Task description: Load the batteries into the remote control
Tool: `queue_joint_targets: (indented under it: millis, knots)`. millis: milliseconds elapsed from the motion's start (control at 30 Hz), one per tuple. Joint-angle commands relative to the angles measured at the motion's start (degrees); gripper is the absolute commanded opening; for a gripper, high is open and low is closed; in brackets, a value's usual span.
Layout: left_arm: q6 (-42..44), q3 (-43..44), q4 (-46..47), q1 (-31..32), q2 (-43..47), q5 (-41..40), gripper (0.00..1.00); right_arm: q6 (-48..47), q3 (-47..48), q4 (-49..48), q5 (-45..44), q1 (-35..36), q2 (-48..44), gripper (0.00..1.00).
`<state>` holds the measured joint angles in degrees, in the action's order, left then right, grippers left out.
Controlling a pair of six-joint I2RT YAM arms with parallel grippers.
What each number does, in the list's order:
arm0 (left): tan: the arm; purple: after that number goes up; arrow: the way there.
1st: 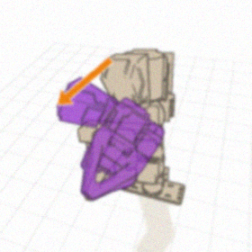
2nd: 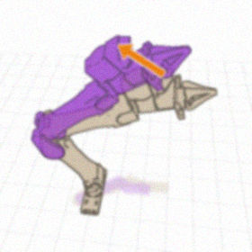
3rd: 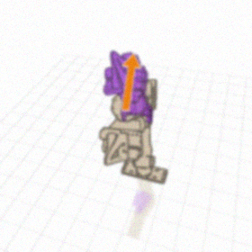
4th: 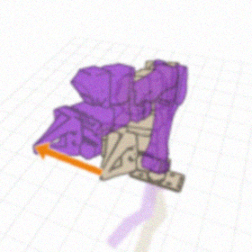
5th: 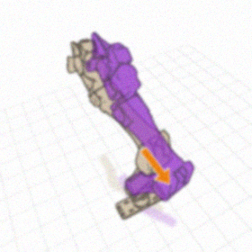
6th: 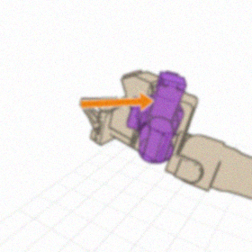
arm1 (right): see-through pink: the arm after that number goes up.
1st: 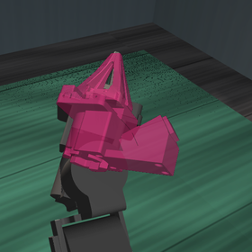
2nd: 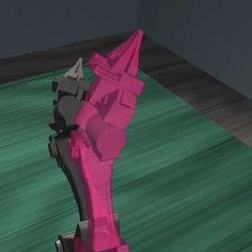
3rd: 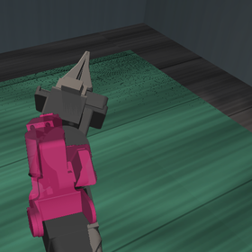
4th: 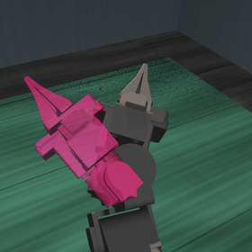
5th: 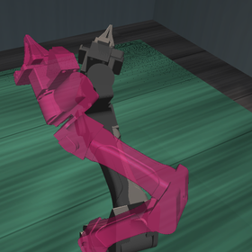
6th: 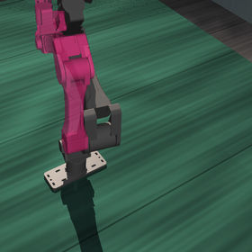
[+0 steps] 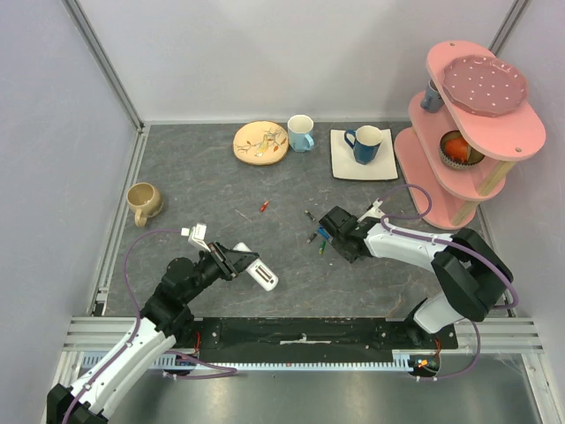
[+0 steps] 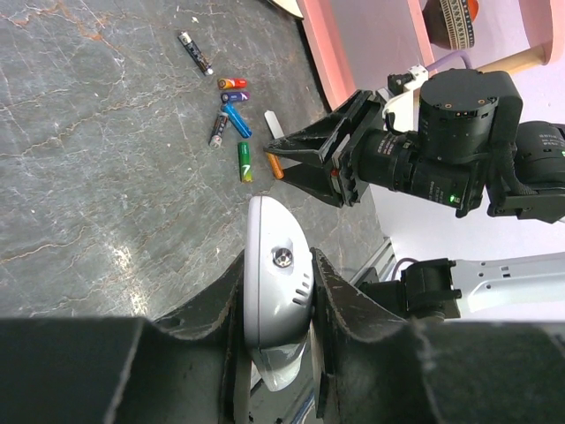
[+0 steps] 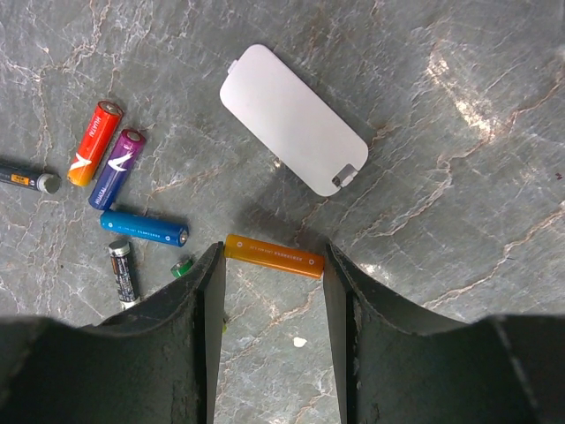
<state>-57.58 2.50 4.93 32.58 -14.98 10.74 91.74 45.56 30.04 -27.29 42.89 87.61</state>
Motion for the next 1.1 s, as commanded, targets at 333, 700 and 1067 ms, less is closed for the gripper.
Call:
queue_joint_targets:
  millis: [333, 700, 1067]
  knots:
    - [-0.1, -1.5, 3.7, -0.2, -2.6, -0.8, 0.02, -1.3, 1.8, 1.5, 2.0, -1.1, 4.0, 0.44]
    - [0.0, -1.3, 3.4, -0.1, -4.1, -0.7, 0.02, -4.4, 4.7, 3.1, 4.0, -1.5, 5.6, 0.61]
    - [0.5, -0.7, 3.2, -0.2, -4.2, -0.5, 0.02, -10.3, 8.6, 6.0, 3.5, -1.4, 2.7, 0.68]
